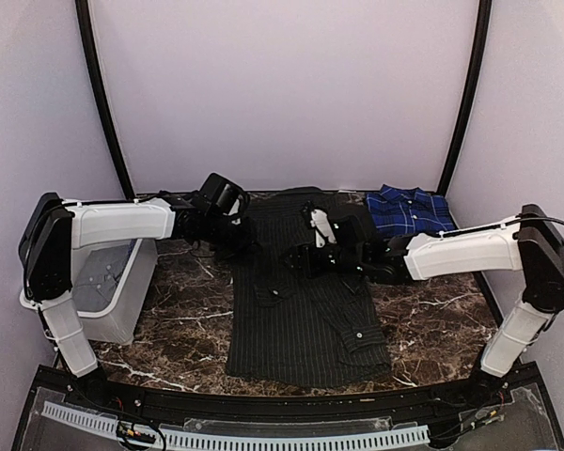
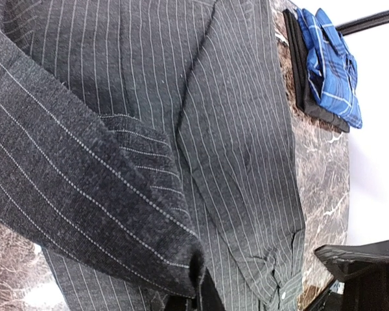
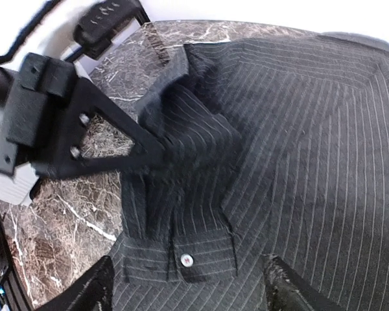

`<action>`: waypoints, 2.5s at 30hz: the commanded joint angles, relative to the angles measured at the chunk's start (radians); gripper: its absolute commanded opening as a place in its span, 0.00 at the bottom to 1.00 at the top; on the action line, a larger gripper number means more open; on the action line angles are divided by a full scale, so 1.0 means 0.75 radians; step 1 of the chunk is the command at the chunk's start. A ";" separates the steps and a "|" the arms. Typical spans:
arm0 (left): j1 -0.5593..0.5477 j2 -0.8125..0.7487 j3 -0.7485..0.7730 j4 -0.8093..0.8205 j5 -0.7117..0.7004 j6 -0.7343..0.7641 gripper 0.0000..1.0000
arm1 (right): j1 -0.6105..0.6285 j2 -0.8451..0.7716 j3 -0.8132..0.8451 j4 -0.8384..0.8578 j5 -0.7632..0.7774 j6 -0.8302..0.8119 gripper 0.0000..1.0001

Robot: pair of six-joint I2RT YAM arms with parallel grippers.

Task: Fold and stack the long sleeve shirts
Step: Pass from the right arm to the left, then pass from the left arm to the right, then pick up the shirt from the center of the board.

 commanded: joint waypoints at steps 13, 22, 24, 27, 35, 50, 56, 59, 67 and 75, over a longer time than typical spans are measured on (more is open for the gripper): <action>0.029 -0.039 0.075 0.068 0.240 -0.095 0.00 | 0.234 0.387 0.382 -0.066 0.417 -0.067 0.90; 0.031 -0.049 0.091 0.044 0.233 -0.082 0.00 | 0.207 0.472 0.439 -0.201 0.622 0.039 0.77; 0.035 -0.055 0.092 0.037 0.222 -0.074 0.00 | 0.193 0.462 0.435 -0.226 0.617 0.050 0.65; 0.044 -0.060 0.098 0.023 0.194 -0.047 0.00 | 0.172 0.400 0.418 -0.230 0.598 0.042 0.40; 0.052 0.021 0.220 0.001 0.231 0.099 0.11 | 0.071 0.302 0.627 -0.521 0.311 -0.090 0.00; 0.053 -0.374 -0.147 -0.092 0.235 0.156 0.51 | -0.420 0.209 0.650 -0.736 -0.210 -0.129 0.00; 0.042 -0.473 -0.462 -0.172 0.288 0.131 0.47 | -0.470 0.198 0.467 -0.704 -0.207 -0.107 0.00; 0.004 -0.505 -0.597 -0.182 0.327 0.114 0.45 | -0.471 0.203 0.403 -0.695 -0.189 -0.108 0.00; -0.144 -0.610 -0.819 -0.236 0.438 0.015 0.42 | -0.470 0.191 0.348 -0.661 -0.233 -0.108 0.00; -0.238 -0.528 -0.863 -0.160 0.477 -0.034 0.42 | -0.470 0.254 0.302 -0.634 -0.214 -0.112 0.00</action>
